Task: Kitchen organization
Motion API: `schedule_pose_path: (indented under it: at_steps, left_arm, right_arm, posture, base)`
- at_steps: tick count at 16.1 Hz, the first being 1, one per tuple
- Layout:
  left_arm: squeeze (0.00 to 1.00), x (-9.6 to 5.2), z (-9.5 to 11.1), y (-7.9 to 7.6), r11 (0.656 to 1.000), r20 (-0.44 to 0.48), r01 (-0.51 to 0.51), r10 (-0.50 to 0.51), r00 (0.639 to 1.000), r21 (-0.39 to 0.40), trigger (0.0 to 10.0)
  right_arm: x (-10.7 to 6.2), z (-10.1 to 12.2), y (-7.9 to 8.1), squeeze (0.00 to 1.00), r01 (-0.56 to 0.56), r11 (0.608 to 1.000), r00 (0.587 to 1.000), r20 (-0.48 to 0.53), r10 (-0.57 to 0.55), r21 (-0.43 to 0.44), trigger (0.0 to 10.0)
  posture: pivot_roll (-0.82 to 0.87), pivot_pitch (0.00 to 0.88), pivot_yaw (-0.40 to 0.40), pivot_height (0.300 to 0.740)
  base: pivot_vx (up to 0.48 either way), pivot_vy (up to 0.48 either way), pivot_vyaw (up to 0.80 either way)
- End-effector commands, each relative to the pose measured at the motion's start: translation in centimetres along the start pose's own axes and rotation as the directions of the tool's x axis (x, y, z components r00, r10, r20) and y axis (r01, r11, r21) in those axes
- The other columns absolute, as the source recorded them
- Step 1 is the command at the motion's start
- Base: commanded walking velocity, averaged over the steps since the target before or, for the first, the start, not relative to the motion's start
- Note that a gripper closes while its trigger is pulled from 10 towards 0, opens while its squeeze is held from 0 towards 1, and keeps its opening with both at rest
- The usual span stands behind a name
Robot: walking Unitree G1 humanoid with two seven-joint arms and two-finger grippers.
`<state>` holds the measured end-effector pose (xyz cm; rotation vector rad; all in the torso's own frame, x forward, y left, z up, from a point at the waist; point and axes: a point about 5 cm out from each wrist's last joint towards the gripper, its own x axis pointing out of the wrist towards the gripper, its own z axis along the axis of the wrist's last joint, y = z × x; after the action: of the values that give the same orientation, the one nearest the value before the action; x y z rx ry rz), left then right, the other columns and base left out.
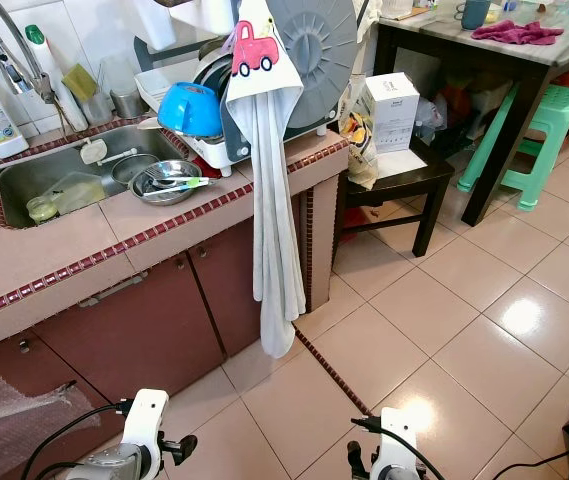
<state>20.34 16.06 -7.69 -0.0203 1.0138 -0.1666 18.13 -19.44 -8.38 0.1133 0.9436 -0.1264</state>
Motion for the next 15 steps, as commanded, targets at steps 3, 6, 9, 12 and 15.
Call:
schedule_pose_path:
  at_steps: [3,6,9,12,15]
  left_arm:
    - [0.0,-0.2,7.7,-0.1,0.993,0.271,-0.079,0.101,0.957,-0.089,10.0]
    - [0.0,-0.2,7.7,-0.1,0.993,0.271,-0.079,0.101,0.957,-0.089,10.0]
    - [0.0,-0.2,7.7,-0.1,0.993,0.271,-0.079,0.101,0.957,-0.089,10.0]
    - [0.0,0.1,5.3,0.1,0.996,0.17,-0.069,0.079,0.982,-0.064,10.0]
    - [0.0,0.0,4.1,0.4,0.995,0.126,-0.069,0.077,0.989,-0.066,10.0]
  right_arm:
    - [0.8,4.8,2.8,0.0,-0.032,0.999,0.995,0.097,0.036,-0.04,10.0]
    - [0.8,4.8,2.8,0.0,-0.032,0.999,0.995,0.097,0.036,-0.04,10.0]
    - [0.8,4.8,2.8,0.0,-0.032,0.999,0.995,0.097,0.036,-0.04,10.0]
    - [0.7,4.0,2.3,0.0,0.007,0.996,0.997,0.082,0.0,-0.084,10.0]
    - [0.6,3.3,2.4,0.0,0.004,0.995,0.997,0.072,0.003,-0.097,10.0]
  posture:
    - [-0.07,0.0,0.067,0.74]
    - [-0.07,0.0,0.067,0.74]
    - [-0.07,0.0,0.067,0.74]
    - [-0.04,0.0,0.077,0.74]
    - [-0.04,0.0,0.078,0.74]
  base:
    - [0.0,0.0,0.0]
    - [0.0,0.0,0.0]
    - [0.0,0.0,0.0]
    - [0.0,0.0,0.0]
    - [0.0,0.0,0.0]
